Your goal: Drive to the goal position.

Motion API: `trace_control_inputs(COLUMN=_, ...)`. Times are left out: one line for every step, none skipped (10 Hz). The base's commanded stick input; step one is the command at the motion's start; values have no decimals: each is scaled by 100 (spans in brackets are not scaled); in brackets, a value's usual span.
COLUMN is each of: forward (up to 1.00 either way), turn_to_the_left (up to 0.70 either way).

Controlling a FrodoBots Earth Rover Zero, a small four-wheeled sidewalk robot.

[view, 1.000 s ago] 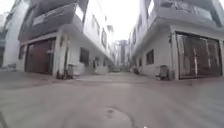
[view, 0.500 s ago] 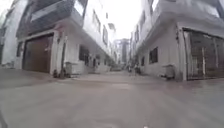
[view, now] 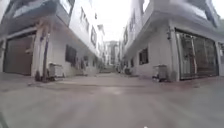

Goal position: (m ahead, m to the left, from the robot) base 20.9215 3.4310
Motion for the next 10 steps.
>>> trace_control_inputs(forward=100, turn_to_the_left=2)
trace_control_inputs(forward=100, turn_to_the_left=2)
trace_control_inputs(forward=100, turn_to_the_left=2)
trace_control_inputs(forward=100, turn_to_the_left=2)
trace_control_inputs(forward=100, turn_to_the_left=2)
trace_control_inputs(forward=100, turn_to_the_left=-18)
trace_control_inputs(forward=100, turn_to_the_left=-38)
trace_control_inputs(forward=100, turn_to_the_left=-26)
trace_control_inputs(forward=100, turn_to_the_left=0)
trace_control_inputs(forward=100, turn_to_the_left=2)
